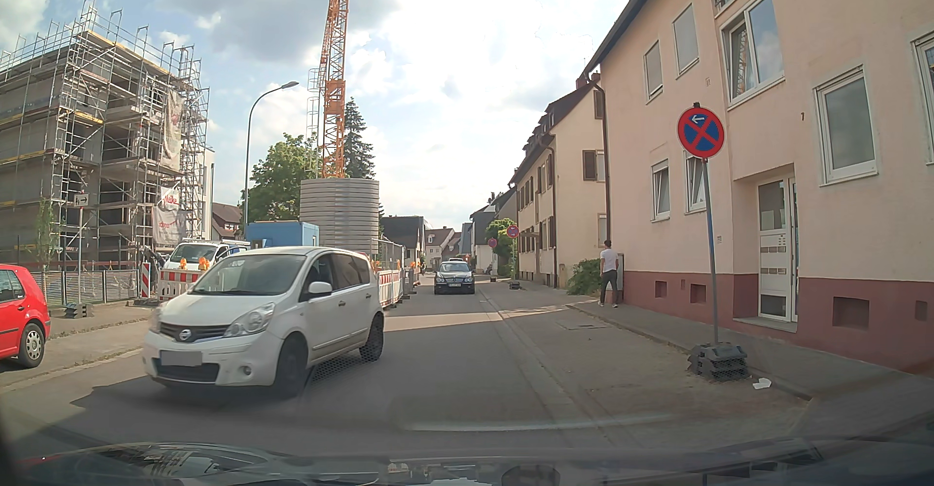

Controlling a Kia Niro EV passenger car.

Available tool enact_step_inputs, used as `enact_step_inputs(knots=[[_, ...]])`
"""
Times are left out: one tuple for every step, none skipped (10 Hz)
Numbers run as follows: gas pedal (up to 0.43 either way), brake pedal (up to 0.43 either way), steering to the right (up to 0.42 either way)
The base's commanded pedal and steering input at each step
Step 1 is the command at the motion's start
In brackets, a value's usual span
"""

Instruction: Follow the waypoints while adhering to traffic rules and regulations

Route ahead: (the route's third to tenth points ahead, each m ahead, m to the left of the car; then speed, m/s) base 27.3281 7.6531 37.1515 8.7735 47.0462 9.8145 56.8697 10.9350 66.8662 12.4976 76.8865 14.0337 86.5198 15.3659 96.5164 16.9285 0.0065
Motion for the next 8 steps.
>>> enact_step_inputs(knots=[[0.000,0.195,-0.083],[0.000,0.195,-0.083],[0.000,0.195,-0.083],[0.000,0.195,-0.083],[0.000,0.195,-0.083],[0.000,0.195,-0.083],[0.000,0.195,-0.083],[0.000,0.195,-0.084]])
